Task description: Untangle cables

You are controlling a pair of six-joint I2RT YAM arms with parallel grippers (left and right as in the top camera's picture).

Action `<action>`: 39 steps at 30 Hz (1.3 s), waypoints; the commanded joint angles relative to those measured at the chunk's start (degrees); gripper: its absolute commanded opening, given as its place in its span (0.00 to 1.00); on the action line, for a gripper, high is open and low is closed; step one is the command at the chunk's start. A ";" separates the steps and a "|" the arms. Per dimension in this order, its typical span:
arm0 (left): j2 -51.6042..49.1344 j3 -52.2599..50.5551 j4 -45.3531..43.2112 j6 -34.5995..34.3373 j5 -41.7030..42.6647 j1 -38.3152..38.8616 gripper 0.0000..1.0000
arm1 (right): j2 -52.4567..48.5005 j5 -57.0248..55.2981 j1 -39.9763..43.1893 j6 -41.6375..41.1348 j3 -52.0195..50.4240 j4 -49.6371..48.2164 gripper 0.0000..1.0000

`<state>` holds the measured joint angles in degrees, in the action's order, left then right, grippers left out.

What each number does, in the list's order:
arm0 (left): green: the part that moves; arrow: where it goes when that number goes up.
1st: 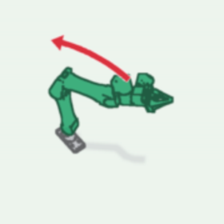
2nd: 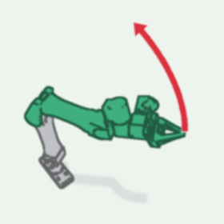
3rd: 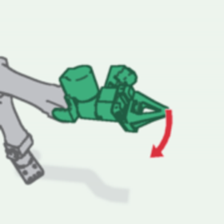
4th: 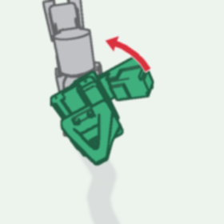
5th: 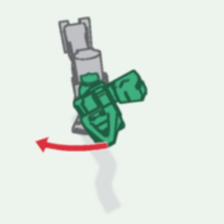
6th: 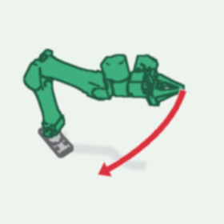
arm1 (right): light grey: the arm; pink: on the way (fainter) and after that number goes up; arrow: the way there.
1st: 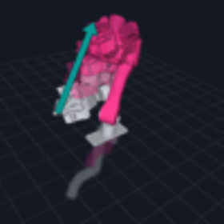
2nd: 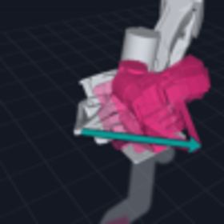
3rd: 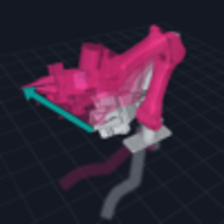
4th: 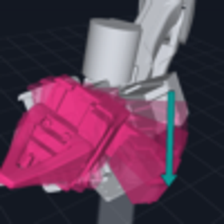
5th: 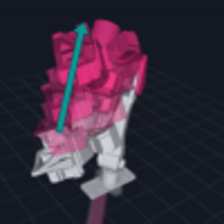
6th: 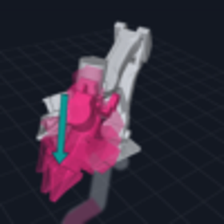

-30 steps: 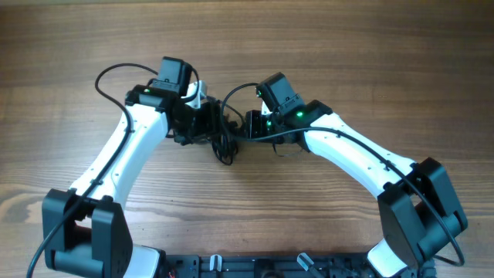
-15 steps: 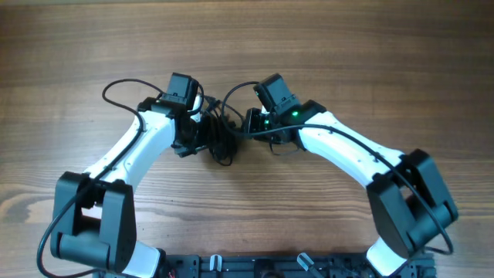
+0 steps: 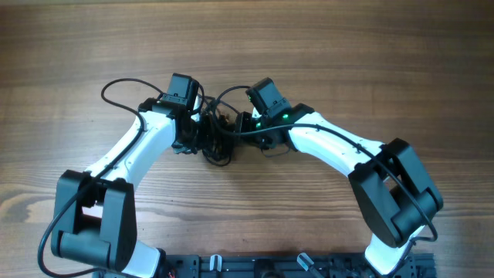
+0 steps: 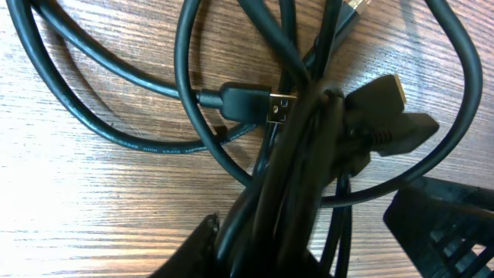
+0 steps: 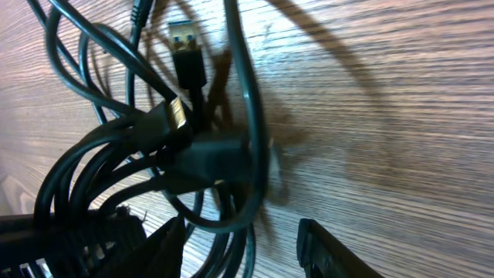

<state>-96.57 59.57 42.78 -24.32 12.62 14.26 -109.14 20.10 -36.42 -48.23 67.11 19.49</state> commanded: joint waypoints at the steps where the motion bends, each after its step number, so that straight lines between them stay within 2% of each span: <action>1: -0.74 -0.44 -0.85 0.09 -1.40 0.00 0.17 | -1.33 -0.87 -0.92 -1.53 -0.13 -0.74 0.46; 6: -0.74 -0.44 -1.27 0.09 -1.40 0.00 0.04 | -1.33 -3.17 -2.16 -3.28 -0.13 -0.96 0.43; 10: -0.74 -0.44 -1.25 1.60 -1.40 0.00 0.04 | -1.33 -8.28 -3.32 -7.78 -0.13 -0.87 0.37; 18: -0.74 -0.44 -1.22 1.57 -1.40 0.00 0.04 | -1.33 -14.49 -4.61 -8.92 -0.13 -2.56 0.30; 23: -0.74 -0.44 -1.22 1.57 -1.40 0.00 0.04 | -1.33 -14.60 -4.61 -8.92 -0.13 -3.91 0.29; 27: -0.74 -0.44 -1.22 1.57 -1.38 0.00 0.04 | -1.33 -14.60 -4.61 -8.90 -0.13 -4.48 0.23; 39: -0.74 -0.44 -1.27 1.55 -1.38 0.00 0.04 | -1.36 -15.06 -5.05 -8.85 -0.13 -4.22 0.24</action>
<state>-96.57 59.55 41.74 -23.44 11.81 14.26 -109.21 6.87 -40.86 -56.77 67.11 15.33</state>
